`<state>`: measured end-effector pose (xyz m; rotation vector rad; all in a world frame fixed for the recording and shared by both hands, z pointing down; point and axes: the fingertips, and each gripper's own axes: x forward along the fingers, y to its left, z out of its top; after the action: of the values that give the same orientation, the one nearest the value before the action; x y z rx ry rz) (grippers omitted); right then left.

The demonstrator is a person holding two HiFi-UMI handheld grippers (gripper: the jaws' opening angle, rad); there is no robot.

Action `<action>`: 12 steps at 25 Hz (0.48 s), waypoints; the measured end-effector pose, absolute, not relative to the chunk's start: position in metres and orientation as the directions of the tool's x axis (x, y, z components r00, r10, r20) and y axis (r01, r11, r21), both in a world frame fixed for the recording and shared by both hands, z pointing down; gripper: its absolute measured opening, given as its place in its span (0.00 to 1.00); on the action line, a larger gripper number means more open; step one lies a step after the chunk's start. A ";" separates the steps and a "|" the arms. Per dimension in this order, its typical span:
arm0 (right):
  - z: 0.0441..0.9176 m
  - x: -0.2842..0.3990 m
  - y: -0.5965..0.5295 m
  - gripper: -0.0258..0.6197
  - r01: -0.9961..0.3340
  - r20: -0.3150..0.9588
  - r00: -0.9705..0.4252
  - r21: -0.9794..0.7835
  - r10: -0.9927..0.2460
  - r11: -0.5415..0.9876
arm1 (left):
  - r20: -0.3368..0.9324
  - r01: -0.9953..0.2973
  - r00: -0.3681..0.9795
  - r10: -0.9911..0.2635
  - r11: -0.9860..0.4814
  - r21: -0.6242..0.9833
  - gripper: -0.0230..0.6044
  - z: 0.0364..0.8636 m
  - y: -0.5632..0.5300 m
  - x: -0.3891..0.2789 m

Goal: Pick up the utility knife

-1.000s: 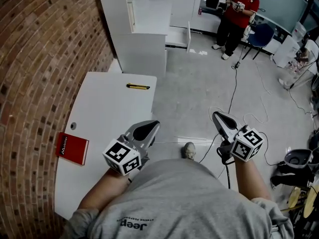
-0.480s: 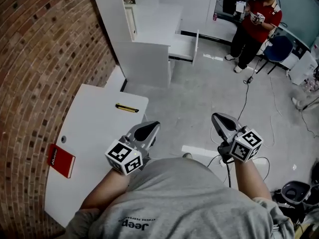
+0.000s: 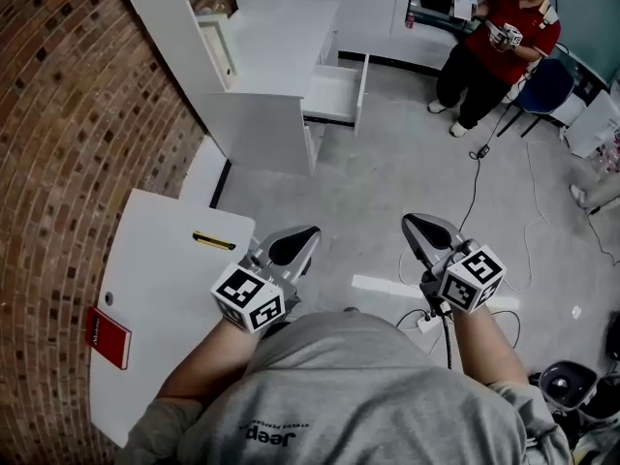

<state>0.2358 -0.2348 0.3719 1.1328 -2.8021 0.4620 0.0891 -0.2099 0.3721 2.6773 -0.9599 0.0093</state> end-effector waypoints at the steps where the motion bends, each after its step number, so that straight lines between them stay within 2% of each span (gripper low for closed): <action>1: 0.373 0.237 -0.241 0.05 -0.697 0.186 -0.716 -0.248 -0.673 0.673 | 0.105 -0.613 0.784 -0.611 -0.738 0.281 0.04 0.374 -0.218 0.092; 12: 0.372 0.228 -0.274 0.05 -0.816 0.198 -0.570 -0.247 -0.797 0.522 | 0.119 -0.460 0.887 -0.445 -0.837 0.295 0.04 0.389 -0.267 0.080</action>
<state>0.2285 -0.2744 0.3717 1.4267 -2.6885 0.4862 0.0804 -0.2673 0.3894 2.7381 -0.6748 0.0655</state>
